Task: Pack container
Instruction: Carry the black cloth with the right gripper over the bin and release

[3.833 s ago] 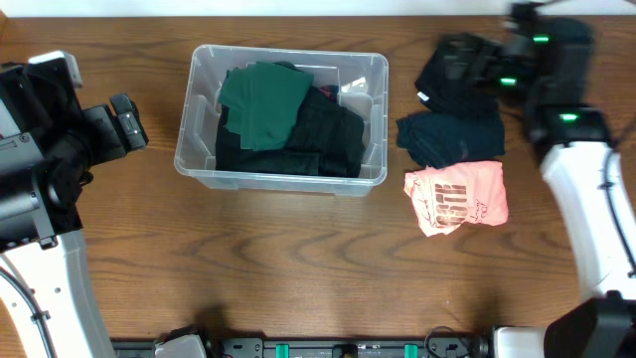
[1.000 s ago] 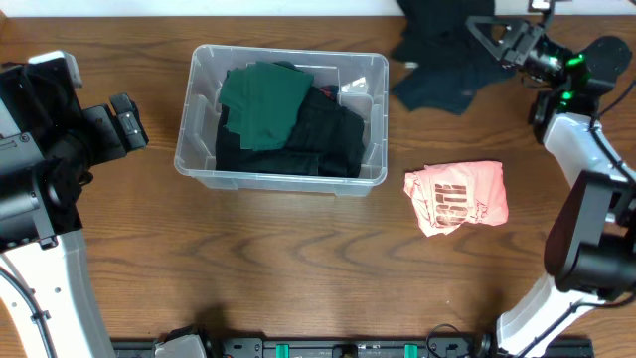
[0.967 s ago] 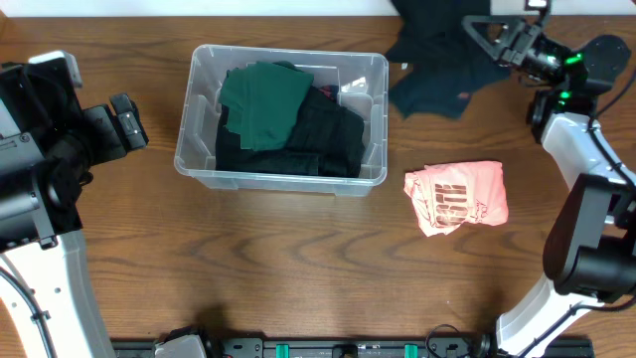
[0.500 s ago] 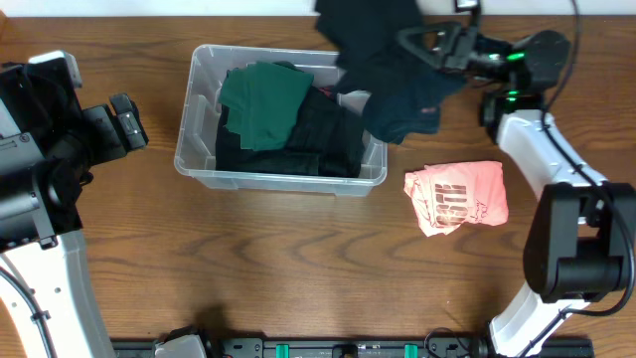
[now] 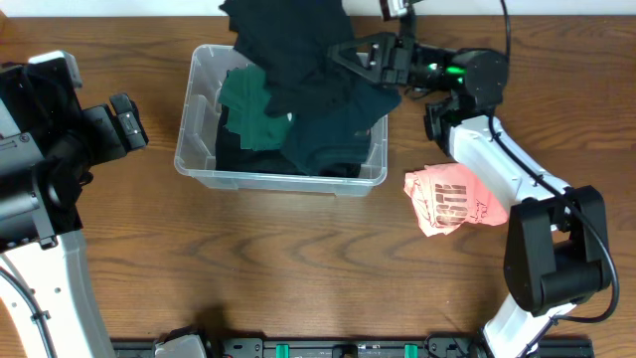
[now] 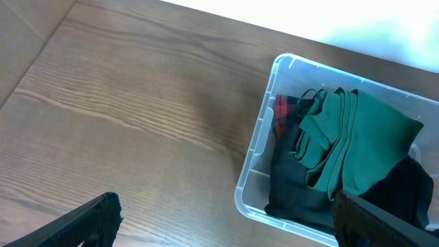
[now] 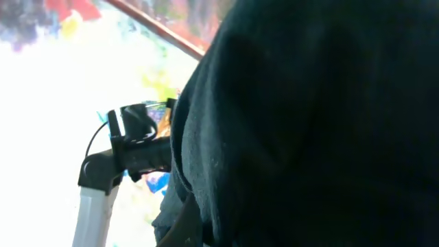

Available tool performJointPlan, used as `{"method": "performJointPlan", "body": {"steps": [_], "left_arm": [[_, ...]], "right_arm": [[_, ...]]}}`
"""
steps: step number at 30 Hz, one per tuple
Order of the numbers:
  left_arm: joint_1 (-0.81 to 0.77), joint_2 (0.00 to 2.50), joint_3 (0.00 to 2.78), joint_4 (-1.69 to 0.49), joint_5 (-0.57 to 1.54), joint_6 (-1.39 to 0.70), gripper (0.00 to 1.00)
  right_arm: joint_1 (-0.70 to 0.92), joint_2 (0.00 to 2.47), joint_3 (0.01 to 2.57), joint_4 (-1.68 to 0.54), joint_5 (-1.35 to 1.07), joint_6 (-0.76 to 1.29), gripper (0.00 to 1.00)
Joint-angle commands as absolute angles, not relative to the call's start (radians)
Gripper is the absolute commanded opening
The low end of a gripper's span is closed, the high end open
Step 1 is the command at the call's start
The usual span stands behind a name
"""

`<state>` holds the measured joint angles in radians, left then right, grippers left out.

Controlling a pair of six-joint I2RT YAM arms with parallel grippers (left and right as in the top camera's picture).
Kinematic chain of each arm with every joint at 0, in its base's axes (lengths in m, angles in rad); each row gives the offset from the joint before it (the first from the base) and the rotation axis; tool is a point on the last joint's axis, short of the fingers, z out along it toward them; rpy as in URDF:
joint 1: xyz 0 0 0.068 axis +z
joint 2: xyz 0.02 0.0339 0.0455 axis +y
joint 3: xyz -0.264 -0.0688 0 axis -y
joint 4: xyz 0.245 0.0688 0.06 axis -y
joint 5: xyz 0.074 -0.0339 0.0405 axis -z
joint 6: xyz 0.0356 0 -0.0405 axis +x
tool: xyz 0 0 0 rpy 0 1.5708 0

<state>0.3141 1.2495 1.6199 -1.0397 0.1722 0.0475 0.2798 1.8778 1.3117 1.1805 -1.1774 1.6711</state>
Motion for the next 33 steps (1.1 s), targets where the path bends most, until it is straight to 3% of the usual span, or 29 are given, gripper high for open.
{"method": "performJointPlan", "body": {"steps": [1, 6, 11, 21, 22, 23, 24, 25, 29, 33], "left_arm": [[0.319, 1.252, 1.623, -1.039, 0.164, 0.032, 0.98], [0.319, 1.252, 1.623, -1.039, 0.164, 0.032, 0.98], [0.319, 1.252, 1.623, -1.039, 0.164, 0.032, 0.98], [0.319, 1.252, 1.623, -1.039, 0.164, 0.032, 0.98], [0.319, 1.252, 1.623, -1.039, 0.163, 0.032, 0.98], [0.319, 1.252, 1.623, -1.039, 0.164, 0.032, 0.98], [0.319, 1.252, 1.623, -1.039, 0.163, 0.032, 0.98], [0.319, 1.252, 1.623, -1.039, 0.164, 0.032, 0.98], [0.319, 1.252, 1.623, -1.039, 0.163, 0.032, 0.98], [0.319, 1.252, 1.623, -1.039, 0.163, 0.032, 0.98]], "right_arm": [[0.293, 1.835, 1.328, 1.087, -1.152, 1.553, 0.01], [0.295, 1.835, 1.328, 0.670, -1.147, 1.208, 0.01], [0.297, 1.835, 1.328, 0.181, -0.950, 0.746, 0.01], [0.301, 1.835, 1.328, -0.184, -0.494, 0.327, 0.03], [0.303, 1.835, 1.328, -0.194, -0.469, 0.297, 0.06], [0.304, 1.835, 1.328, -0.205, -0.436, 0.270, 0.18], [0.304, 1.835, 1.328, -0.207, -0.419, 0.259, 0.39], [0.303, 1.834, 1.328, -0.205, -0.415, 0.244, 0.50], [0.295, 1.800, 1.330, -0.183, -0.438, 0.247, 0.59], [0.294, 1.700, 1.330, -0.167, -0.436, 0.257, 0.57]]}}
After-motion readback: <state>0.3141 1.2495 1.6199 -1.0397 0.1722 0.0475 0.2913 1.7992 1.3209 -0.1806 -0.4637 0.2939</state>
